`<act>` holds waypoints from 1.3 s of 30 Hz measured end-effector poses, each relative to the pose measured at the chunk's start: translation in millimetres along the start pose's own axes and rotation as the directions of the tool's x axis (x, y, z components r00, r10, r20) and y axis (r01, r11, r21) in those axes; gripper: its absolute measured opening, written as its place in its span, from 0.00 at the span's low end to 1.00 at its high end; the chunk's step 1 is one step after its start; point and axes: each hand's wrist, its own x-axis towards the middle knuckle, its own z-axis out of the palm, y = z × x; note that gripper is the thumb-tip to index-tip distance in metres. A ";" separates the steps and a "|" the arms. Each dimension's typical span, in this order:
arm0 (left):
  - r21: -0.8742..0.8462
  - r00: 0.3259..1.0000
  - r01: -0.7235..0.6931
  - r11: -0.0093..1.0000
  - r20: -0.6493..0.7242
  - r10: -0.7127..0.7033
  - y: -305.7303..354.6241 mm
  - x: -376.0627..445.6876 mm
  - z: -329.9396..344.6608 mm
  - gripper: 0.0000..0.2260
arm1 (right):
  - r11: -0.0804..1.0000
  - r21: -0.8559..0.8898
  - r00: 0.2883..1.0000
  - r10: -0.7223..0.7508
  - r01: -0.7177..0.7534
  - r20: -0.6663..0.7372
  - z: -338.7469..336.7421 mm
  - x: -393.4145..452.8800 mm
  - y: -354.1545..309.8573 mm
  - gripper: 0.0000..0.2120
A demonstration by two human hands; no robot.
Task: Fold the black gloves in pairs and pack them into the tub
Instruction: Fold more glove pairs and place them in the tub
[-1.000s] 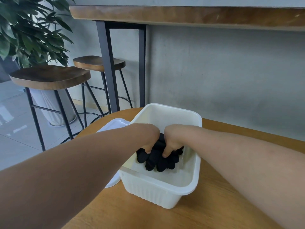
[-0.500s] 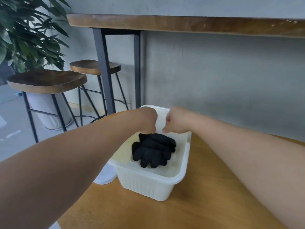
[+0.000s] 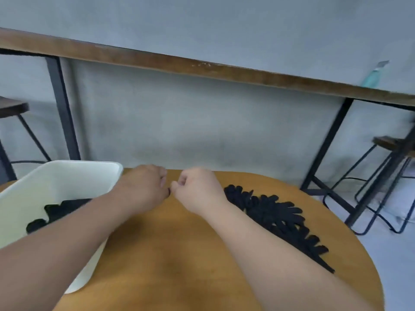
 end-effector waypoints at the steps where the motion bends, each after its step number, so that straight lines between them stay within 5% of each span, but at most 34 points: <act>1: -0.036 1.000 0.001 0.999 0.004 -0.001 13.3 -4.1 12.2 0.12 | 1.000 0.002 1.000 0.023 -0.023 -0.005 -3.8 -8.9 15.2 0.13; 14: -0.312 0.947 0.228 0.922 0.293 -0.135 68.1 30.6 165.5 0.05 | 0.913 -0.007 0.913 0.408 -0.408 0.030 -30.7 -32.8 232.8 0.08; 18: -0.296 0.944 0.189 0.936 0.317 -0.090 73.4 56.5 183.7 0.08 | 0.936 0.014 0.934 0.350 -0.352 0.067 -15.6 -9.2 236.5 0.06; 25: -0.127 0.919 -0.037 0.991 0.386 0.084 86.0 88.7 194.5 0.16 | 0.962 -0.186 0.956 0.234 -0.200 0.179 17.8 30.3 228.5 0.22; 29: -0.089 0.887 -0.083 0.993 0.447 0.114 87.2 94.1 199.2 0.18 | 0.934 -0.349 0.961 0.159 -0.072 0.226 25.0 36.5 228.5 0.10; 32: -0.059 0.885 -0.101 0.993 0.450 0.117 86.0 93.5 200.6 0.20 | 0.919 -0.392 0.970 0.136 -0.048 0.200 26.2 40.7 229.9 0.12; 36: -0.159 0.950 -0.095 0.983 0.281 0.138 83.4 97.2 188.7 0.14 | 0.970 -0.084 0.960 0.238 -0.228 0.145 7.5 49.6 217.6 0.09; 39: -0.304 0.992 -0.022 0.952 0.113 0.059 85.7 106.3 164.3 0.08 | 0.884 0.276 0.924 0.336 -0.377 0.184 -12.0 59.2 200.7 0.07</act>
